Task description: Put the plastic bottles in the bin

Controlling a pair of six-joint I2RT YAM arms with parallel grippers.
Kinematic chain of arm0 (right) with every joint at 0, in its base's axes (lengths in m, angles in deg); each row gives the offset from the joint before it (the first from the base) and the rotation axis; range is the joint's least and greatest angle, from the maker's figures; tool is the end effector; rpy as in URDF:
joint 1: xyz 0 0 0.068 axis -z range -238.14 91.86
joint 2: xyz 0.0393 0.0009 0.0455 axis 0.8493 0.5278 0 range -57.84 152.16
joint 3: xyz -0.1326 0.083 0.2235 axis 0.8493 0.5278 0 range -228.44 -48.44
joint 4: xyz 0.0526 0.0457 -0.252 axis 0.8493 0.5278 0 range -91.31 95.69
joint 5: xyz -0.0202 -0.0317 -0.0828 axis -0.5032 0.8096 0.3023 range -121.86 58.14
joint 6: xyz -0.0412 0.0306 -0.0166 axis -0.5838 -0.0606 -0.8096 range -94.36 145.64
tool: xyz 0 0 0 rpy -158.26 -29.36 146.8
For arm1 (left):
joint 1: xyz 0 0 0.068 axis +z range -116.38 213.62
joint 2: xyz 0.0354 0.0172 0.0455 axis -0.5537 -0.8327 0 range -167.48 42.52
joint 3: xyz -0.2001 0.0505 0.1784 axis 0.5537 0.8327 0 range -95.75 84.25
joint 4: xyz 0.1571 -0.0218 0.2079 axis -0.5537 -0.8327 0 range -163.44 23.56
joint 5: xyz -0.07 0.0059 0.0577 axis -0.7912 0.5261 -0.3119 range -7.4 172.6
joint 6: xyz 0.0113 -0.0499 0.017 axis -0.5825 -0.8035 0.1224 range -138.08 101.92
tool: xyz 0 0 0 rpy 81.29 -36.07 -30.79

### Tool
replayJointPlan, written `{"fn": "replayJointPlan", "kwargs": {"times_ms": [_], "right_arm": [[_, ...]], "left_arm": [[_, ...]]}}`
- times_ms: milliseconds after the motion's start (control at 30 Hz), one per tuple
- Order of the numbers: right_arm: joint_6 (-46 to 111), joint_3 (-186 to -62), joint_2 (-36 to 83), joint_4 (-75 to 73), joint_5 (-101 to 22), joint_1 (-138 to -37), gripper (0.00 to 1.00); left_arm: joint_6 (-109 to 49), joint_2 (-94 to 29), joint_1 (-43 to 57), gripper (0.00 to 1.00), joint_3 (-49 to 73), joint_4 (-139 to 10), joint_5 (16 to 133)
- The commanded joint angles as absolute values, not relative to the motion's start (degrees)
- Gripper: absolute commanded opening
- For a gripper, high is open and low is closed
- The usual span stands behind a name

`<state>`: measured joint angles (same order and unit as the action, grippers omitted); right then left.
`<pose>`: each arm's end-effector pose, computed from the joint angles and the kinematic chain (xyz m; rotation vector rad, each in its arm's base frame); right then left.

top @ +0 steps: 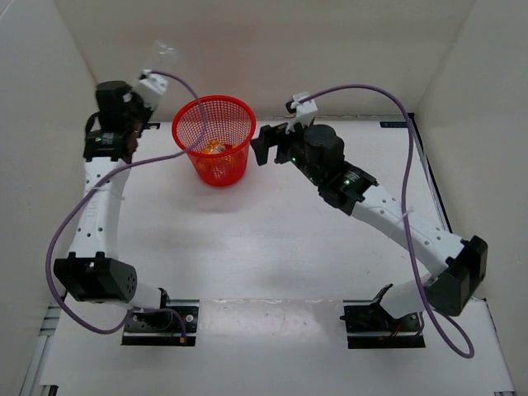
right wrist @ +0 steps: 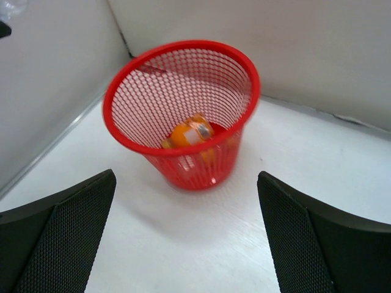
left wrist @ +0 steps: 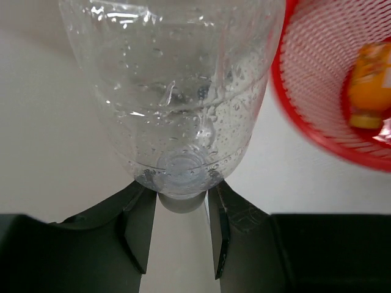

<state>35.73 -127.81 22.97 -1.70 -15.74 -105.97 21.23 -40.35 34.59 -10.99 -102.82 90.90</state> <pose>0.2306 0.2397 0.4260 -0.3073 1.5877 0.5629 0.3133 0.0106 0.4421 0.5769 1.9514 0.5928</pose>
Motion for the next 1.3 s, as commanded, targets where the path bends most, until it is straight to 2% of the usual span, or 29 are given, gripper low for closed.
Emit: {"fn": "replayJointPlan", "kwargs": {"times_ms": [0, 200, 367, 467, 633, 733, 1000, 1067, 1100, 1133, 1167, 1200, 1233, 1267], "right_arm": [[35.40, -122.98, 16.10, -3.07, -9.98, -105.69, 1.00], [37.33, -112.97, 6.77, -2.54, -5.76, -105.16, 1.00], [38.38, -109.70, 3.34, -1.15, -4.18, -105.16, 1.00], [38.39, -108.64, 2.11, -0.61, -4.17, -105.16, 1.00], [38.91, -108.12, 1.57, 1.14, -3.56, -105.16, 1.00], [38.91, -107.50, 0.96, 1.76, -2.86, -105.16, 1.00], [38.39, -106.36, 0.34, 2.82, -1.71, -104.63, 1.00], [38.39, -106.36, 0.34, 2.82, -1.71, -104.63, 1.00], [38.39, -106.36, 0.34, 2.82, -1.71, -104.63, 1.00], [38.39, -106.36, 0.34, 2.82, -1.71, -104.63, 1.00], [38.39, -106.36, 0.34, 2.82, -1.71, -104.63, 1.00], [38.39, -106.36, 0.34, 2.82, -1.71, -104.63, 1.00], [38.39, -106.36, 0.34, 2.82, -1.71, -104.63, 1.00], [38.39, -107.05, 0.86, 2.82, -2.23, -104.63, 1.00]], "left_arm": [[31.73, -41.15, 26.35, 0.10, -14.36, -104.50, 97.88], [35.80, -44.06, 20.80, 0.10, -15.60, -105.90, 97.90], [33.79, -47.39, 14.38, 0.10, -14.01, -105.90, 100.00], [26.07, -52.74, 14.37, 0.10, -20.50, -108.18, 98.16], [11.75, -61.97, 15.95, 0.10, -31.67, -116.53, 88.15], [9.18, -65.32, 17.18, 0.10, -31.16, -118.91, 83.24], [5.13, -67.70, 18.77, 0.10, -27.55, -118.91, 79.17], [4.52, -67.70, 18.77, 0.20, -27.02, -118.91, 78.47], [4.51, -67.70, 19.29, 0.32, -26.50, -118.91, 77.77], [4.51, -67.18, 19.29, 0.68, -26.49, -118.91, 77.77], [4.51, -66.65, 19.82, 0.83, -25.80, -118.91, 76.90], [4.51, -66.64, 19.82, 0.94, -25.79, -118.91, 76.89], [3.73, -65.95, 20.34, 1.00, -25.79, -118.91, 76.89], [3.03, -65.33, 20.35, 1.00, -25.79, -118.91, 76.89]]}}
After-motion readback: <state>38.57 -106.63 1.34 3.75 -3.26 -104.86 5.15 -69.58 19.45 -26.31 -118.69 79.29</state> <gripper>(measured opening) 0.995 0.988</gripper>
